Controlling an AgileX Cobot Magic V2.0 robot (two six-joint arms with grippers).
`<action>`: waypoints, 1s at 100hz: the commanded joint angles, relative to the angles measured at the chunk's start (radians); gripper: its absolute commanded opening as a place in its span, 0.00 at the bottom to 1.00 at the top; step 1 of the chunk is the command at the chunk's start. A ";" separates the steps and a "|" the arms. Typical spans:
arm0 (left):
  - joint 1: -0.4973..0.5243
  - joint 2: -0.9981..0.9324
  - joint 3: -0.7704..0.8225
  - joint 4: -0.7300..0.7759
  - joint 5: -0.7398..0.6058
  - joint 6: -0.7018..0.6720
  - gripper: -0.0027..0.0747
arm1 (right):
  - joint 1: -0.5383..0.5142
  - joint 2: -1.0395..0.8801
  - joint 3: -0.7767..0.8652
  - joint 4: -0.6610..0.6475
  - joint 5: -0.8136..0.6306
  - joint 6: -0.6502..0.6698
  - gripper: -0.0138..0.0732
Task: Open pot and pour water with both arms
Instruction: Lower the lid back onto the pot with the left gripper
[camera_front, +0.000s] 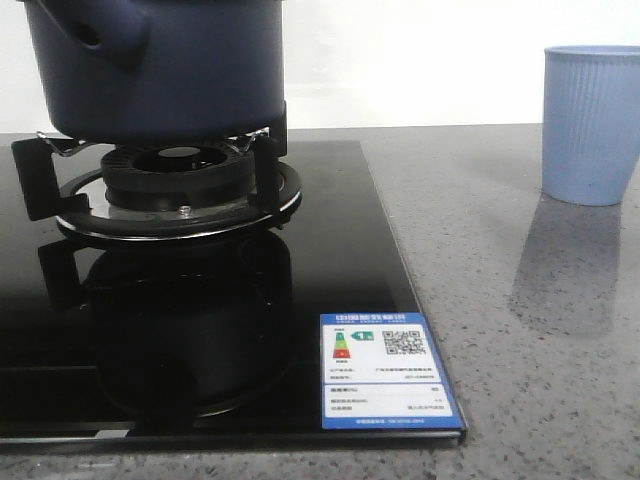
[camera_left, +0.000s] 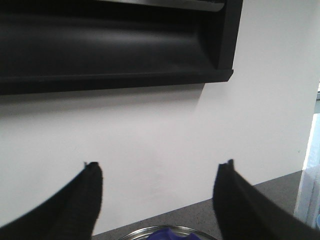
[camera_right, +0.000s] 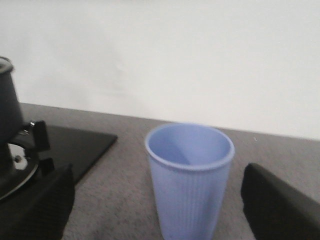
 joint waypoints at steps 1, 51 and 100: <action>0.009 -0.035 -0.038 0.014 -0.053 -0.001 0.28 | -0.004 -0.004 -0.084 -0.125 -0.113 0.096 0.68; 0.112 -0.281 0.196 0.070 -0.078 0.000 0.01 | -0.004 -0.083 -0.213 -0.259 -0.233 0.249 0.09; 0.112 -0.822 0.720 -0.022 -0.096 -0.002 0.01 | -0.004 -0.423 0.228 -0.284 -0.144 0.250 0.09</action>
